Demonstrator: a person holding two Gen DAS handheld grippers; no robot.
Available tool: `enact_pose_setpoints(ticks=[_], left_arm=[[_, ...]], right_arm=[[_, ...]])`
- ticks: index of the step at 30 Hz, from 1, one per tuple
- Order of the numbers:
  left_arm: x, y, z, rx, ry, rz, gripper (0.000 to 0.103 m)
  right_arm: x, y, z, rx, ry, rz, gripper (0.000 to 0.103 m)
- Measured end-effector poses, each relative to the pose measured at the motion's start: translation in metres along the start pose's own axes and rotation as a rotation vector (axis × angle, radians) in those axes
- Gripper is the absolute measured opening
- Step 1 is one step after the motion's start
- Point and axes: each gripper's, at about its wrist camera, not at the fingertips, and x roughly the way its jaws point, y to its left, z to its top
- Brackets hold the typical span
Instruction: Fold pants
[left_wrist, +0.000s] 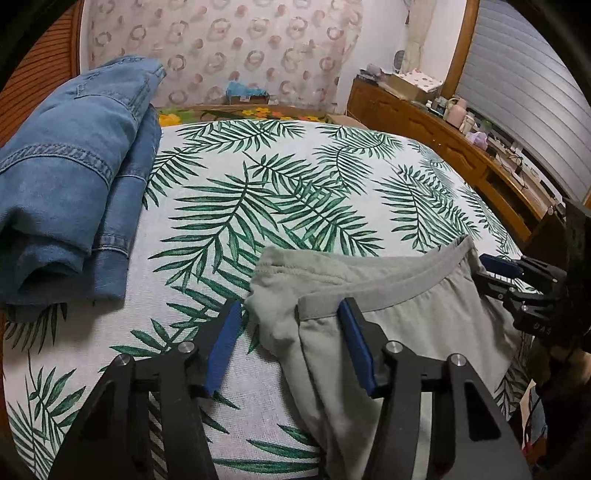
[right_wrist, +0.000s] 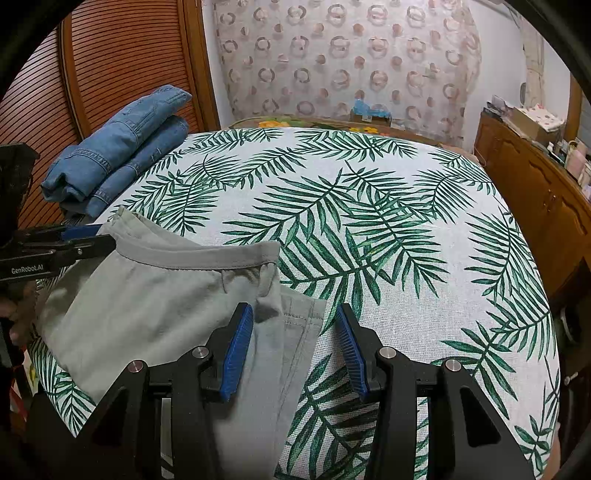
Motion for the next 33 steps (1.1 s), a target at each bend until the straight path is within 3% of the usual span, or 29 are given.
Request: enact_pose_setpoints(ticks=[9, 10, 11, 13, 17, 22, 33], left_arm=[[0.000, -0.002, -0.002, 0.015, -0.002, 0.008, 0.057], [-0.001, -0.003, -0.003, 0.021, -0.006, 0.010, 0.051], [-0.002, -0.004, -0.004, 0.023, -0.008, -0.017, 0.035], [-0.004, -0.005, -0.004, -0.003, -0.005, -0.050, 0.029], [-0.014, -0.015, -0.004, 0.039, -0.049, -0.015, 0.021], [-0.028, -0.021, -0.004, 0.057, -0.093, -0.030, 0.019], [-0.020, -0.018, -0.006, 0.052, -0.078, -0.032, 0.018]], right_arm=[[0.000, 0.000, 0.000, -0.005, 0.000, -0.005, 0.048], [0.000, 0.001, 0.000, -0.008, 0.000, -0.006, 0.048], [0.000, 0.001, 0.000, -0.009, 0.000, -0.006, 0.048], [0.000, 0.000, 0.000, -0.008, 0.000, -0.005, 0.048], [0.001, 0.001, 0.000, -0.009, 0.002, -0.005, 0.048], [0.001, 0.002, 0.000, -0.010, 0.001, -0.007, 0.048], [0.000, 0.008, 0.002, -0.031, 0.023, -0.014, 0.046]])
